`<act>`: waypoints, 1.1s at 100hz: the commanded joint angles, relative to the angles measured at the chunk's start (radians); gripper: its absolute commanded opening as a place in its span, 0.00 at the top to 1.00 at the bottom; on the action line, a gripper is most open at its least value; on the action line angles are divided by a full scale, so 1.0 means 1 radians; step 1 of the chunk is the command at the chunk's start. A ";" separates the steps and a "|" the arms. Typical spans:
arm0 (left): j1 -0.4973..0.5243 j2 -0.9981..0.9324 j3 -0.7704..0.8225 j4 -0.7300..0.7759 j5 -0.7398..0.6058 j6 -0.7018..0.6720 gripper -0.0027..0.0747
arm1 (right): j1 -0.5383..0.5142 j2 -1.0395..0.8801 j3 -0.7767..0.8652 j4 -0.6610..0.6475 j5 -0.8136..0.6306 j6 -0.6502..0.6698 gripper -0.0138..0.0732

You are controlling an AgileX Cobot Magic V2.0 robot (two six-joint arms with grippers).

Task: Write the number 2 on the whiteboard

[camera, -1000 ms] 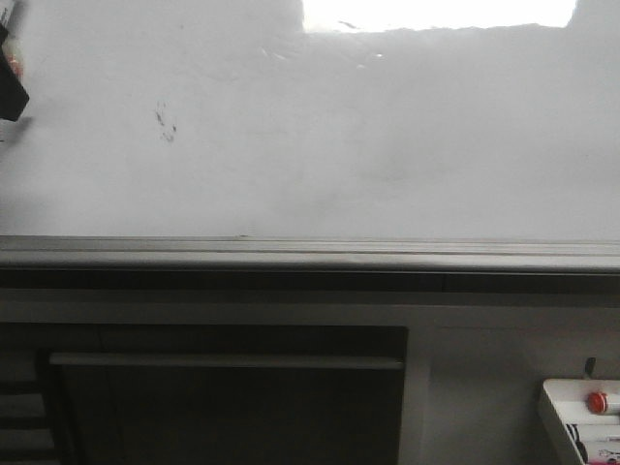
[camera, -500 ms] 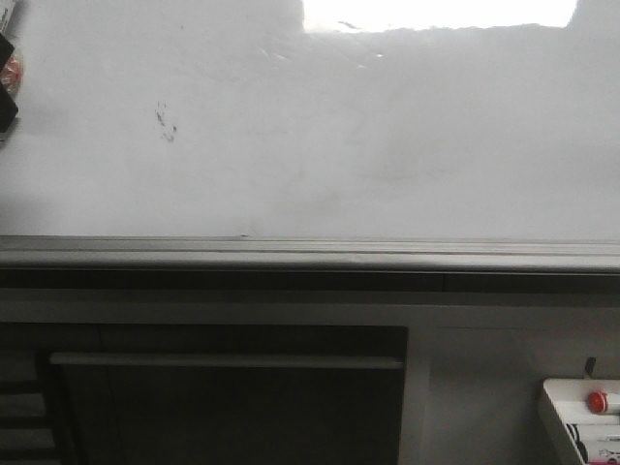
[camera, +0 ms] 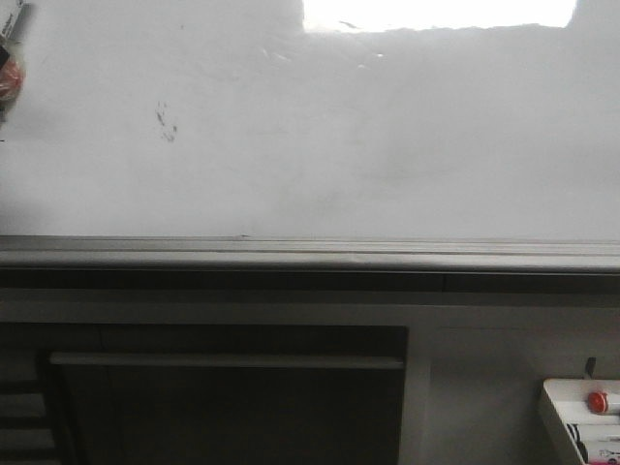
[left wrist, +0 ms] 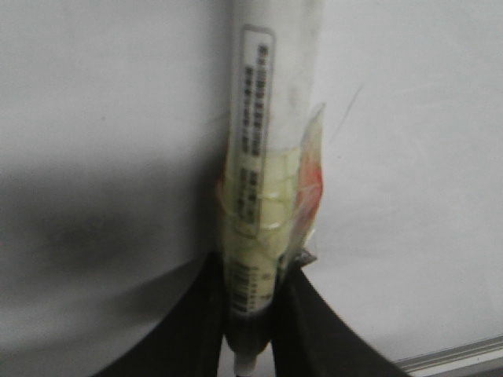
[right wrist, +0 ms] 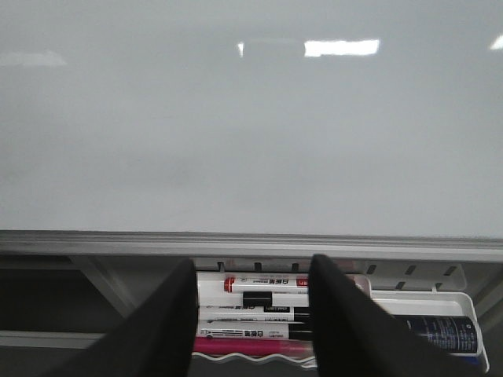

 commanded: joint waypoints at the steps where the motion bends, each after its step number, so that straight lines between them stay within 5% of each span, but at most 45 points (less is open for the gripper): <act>1: -0.008 -0.046 -0.035 0.001 -0.033 -0.001 0.97 | -0.005 0.015 -0.025 -0.002 -0.082 -0.007 0.51; 28: -0.066 -0.092 -0.136 0.001 0.269 0.191 0.99 | -0.005 0.091 -0.041 0.225 -0.041 -0.124 0.51; 72: -0.434 -0.064 -0.314 -0.154 0.588 0.441 0.99 | 0.007 0.528 -0.228 0.837 0.313 -0.787 0.51; 90: -0.549 -0.011 -0.344 -0.174 0.602 0.504 0.99 | 0.161 0.677 -0.355 0.849 0.428 -0.957 0.51; 110: -0.598 0.019 -0.351 -0.181 0.604 0.556 0.99 | 0.424 0.773 -0.453 0.711 0.262 -1.072 0.51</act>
